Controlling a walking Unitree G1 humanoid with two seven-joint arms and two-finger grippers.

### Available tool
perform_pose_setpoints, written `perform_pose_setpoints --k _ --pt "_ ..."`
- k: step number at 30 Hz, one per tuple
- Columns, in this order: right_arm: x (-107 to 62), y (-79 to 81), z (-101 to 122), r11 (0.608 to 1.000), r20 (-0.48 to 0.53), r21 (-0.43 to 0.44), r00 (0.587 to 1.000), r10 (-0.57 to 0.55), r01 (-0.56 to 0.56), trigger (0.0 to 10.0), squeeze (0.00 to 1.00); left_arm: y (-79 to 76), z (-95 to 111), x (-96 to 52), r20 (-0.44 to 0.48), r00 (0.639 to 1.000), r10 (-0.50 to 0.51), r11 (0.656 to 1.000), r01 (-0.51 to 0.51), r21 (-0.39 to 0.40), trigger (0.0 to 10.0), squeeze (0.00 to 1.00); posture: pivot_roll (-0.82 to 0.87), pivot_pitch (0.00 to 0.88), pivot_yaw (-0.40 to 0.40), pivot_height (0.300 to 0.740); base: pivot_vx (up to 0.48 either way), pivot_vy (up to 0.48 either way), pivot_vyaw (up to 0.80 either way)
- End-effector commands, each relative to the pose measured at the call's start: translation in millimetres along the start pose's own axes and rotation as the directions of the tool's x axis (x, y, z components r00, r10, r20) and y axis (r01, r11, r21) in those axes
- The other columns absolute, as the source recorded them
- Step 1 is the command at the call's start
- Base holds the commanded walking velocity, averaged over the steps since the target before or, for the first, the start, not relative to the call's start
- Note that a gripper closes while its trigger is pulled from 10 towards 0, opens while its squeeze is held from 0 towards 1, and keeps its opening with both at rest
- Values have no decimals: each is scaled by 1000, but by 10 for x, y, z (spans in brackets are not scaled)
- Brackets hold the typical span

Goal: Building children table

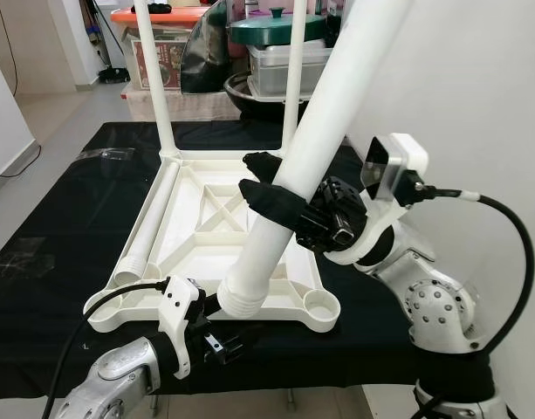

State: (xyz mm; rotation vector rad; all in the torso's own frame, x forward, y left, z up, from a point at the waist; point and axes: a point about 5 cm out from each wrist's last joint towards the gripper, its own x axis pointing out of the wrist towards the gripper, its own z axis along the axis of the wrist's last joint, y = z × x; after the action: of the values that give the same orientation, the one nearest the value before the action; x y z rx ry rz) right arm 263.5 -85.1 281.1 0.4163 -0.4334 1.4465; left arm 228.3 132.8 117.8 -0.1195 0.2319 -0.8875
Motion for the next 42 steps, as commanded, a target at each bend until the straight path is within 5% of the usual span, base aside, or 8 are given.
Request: perform_pose_setpoints --k 1,9,28,29,42 --pt "14 -18 5 1000 -12 -24 1000 0 -1 0 0 -39 63 -4 0 999 -38 999 38 15 10000 0 44 0 -73 740 0 0 0" --pt "-37 -59 -154 1000 -64 -4 998 -13 12 0 0 -108 306 -34 55 990 -128 990 125 61 10000 0 50 0 -71 740 0 0 0" --pt "-18 82 -345 996 -97 63 993 65 -59 0 0 -146 451 94 54 972 -231 966 222 135 10000 0 36 0 -57 740 0 0 0" --pt "-14 82 -345 996 -97 62 993 64 -58 0 0 -146 447 101 57 971 -231 966 222 132 0 0 29 0 -52 740 0 0 0" --pt "7 38 -348 999 -103 46 994 31 -26 0 0 -220 357 71 10 960 -281 949 276 149 0 0 32 0 -60 740 0 0 0"
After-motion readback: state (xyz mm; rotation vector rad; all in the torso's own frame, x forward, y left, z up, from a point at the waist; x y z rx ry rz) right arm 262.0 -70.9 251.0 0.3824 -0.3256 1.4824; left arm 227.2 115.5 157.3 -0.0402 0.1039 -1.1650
